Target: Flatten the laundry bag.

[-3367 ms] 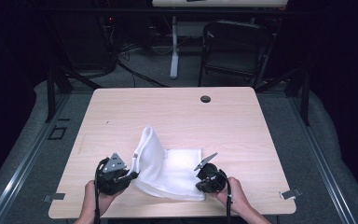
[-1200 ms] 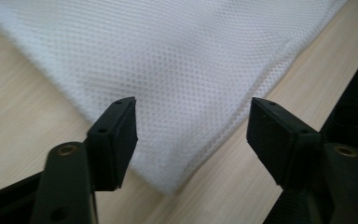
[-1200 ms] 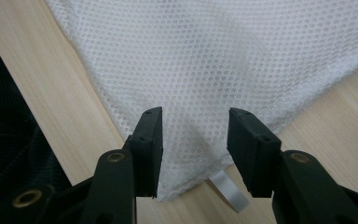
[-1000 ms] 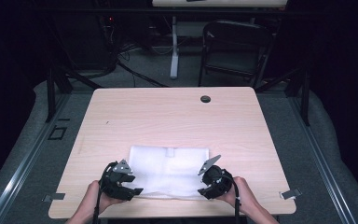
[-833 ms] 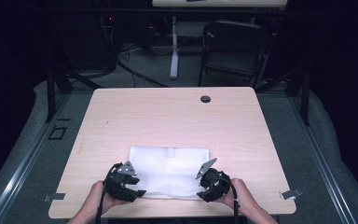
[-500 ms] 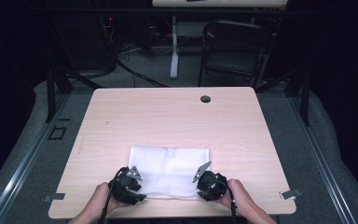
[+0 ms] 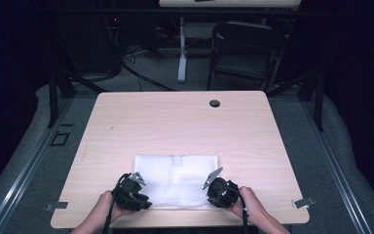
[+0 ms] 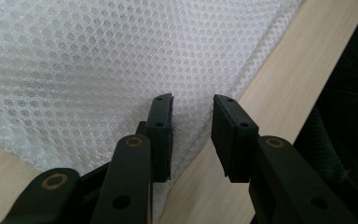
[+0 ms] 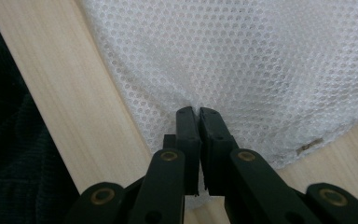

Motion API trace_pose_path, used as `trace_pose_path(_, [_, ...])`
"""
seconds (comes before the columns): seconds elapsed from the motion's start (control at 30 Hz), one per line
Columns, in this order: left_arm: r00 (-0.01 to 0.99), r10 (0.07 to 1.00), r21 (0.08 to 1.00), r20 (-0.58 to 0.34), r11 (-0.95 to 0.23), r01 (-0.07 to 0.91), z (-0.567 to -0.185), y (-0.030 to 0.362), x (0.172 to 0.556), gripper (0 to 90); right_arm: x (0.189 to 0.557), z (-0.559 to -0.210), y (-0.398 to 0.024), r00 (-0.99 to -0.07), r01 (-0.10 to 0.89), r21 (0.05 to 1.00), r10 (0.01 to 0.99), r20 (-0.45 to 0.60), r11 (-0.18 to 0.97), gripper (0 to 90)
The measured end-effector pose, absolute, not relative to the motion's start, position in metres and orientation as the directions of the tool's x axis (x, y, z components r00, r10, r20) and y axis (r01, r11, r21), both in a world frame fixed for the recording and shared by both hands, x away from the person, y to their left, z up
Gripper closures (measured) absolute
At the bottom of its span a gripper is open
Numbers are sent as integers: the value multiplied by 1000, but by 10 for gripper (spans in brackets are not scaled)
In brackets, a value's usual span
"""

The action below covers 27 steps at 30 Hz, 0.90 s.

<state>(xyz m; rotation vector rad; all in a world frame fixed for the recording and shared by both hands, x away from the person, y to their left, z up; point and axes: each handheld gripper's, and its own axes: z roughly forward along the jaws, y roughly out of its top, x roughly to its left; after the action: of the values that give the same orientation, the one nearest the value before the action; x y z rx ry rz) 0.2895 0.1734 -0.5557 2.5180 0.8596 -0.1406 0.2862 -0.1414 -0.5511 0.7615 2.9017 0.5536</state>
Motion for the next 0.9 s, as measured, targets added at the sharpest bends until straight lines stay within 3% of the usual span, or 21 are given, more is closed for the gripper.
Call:
trace_pose_path(0.27, [827, 523, 399, -206, -727, 559, -554, 169, 285, 604, 286, -550, -143, -866, 469, 374, 500, 17, 800, 879])
trace_pose_path(0.37, [829, 528, 407, -186, -726, 554, -553, 168, 285, 526, 287, -548, -143, -864, 472, 384, 502, 25, 793, 880])
trace_pose_path(0.4, [837, 530, 432, -133, -729, 530, -548, 168, 285, 504, 286, -544, -144, -858, 481, 399, 512, 34, 780, 881])
trace_pose_path(0.53, [846, 530, 488, -58, -724, 487, -539, 160, 281, 437, 286, -539, -145, -857, 481, 411, 515, 33, 775, 881])
trace_pose_path(0.67, [868, 496, 486, -33, -751, 447, -539, 146, 277, 411, 287, -539, -145, -856, 483, 412, 515, 39, 773, 881])
trace_pose_path(0.9, [887, 462, 463, -31, -779, 422, -546, 131, 284, 468, 287, -537, -145, -855, 487, 424, 517, 49, 764, 881])
